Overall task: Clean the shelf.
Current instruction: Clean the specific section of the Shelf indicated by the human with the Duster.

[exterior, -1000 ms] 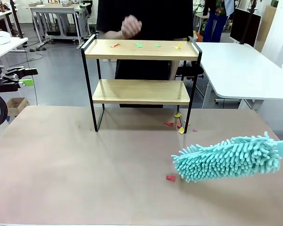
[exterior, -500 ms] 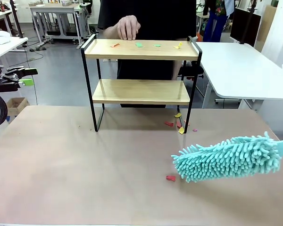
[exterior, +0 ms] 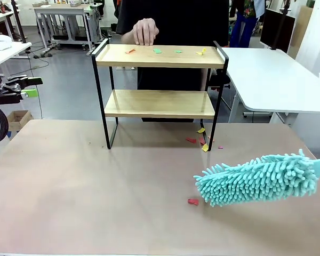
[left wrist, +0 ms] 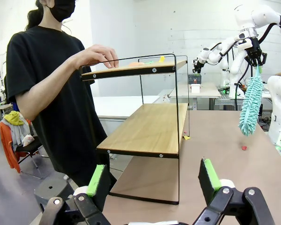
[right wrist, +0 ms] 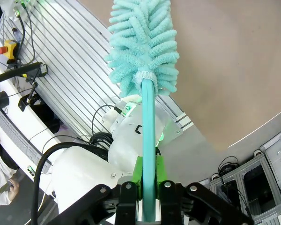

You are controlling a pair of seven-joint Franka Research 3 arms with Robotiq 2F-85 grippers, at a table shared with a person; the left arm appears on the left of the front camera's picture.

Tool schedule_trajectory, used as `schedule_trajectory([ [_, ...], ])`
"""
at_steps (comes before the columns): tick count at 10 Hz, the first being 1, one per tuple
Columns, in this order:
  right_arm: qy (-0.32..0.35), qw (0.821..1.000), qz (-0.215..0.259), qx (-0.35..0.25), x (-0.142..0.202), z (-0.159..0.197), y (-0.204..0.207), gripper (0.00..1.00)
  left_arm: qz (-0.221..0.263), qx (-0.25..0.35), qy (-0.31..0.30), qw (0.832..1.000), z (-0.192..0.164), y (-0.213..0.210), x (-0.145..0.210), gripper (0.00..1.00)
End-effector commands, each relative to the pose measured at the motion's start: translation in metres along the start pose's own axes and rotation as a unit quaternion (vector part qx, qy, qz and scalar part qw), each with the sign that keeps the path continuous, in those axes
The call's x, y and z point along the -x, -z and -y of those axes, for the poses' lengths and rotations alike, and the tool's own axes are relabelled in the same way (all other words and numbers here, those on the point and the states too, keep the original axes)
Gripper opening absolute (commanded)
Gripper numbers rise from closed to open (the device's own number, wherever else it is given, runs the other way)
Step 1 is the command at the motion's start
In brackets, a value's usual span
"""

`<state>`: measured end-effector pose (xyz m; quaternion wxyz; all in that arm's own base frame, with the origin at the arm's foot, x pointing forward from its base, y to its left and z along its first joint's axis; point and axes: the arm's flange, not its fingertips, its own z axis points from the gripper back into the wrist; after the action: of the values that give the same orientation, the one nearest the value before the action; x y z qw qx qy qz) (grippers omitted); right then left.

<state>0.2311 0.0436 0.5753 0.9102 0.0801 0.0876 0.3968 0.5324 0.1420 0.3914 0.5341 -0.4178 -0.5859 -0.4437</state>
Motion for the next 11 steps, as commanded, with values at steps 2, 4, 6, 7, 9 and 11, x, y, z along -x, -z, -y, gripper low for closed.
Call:
schedule_trajectory([
  [2, 0.009, 1.0, 0.0, 0.004, 0.0, -0.001, -0.001, 0.13, -0.001, 0.002, 0.006, 1.0, 0.001, 0.0, -0.002, 1.0],
  [4, 0.009, 1.0, 0.0, 0.004, 0.0, -0.001, -0.001, 0.13, -0.001, 0.002, 0.006, 1.0, 0.001, 0.0, -0.002, 1.0],
  [6, 0.009, 1.0, 0.0, 0.004, 0.0, -0.001, -0.001, 0.13, -0.001, 0.002, 0.006, 1.0, 0.001, 0.0, -0.002, 1.0],
  [7, 0.0, 1.0, 0.0, 0.0, 0.0, 0.0, 0.0, 0.13, -0.001, 0.002, 0.006, 1.0, 0.001, 0.0, -0.002, 1.0],
  [9, -0.024, 0.999, 0.022, 0.011, -0.017, -0.032, -0.023, 0.13, -0.001, 0.002, 0.006, 1.0, 0.001, 0.0, -0.002, 1.0],
  [11, -0.053, 0.997, 0.053, 0.002, -0.035, -0.065, -0.053, 0.13, -0.001, 0.002, 0.006, 1.0, 0.001, 0.0, -0.002, 1.0],
])
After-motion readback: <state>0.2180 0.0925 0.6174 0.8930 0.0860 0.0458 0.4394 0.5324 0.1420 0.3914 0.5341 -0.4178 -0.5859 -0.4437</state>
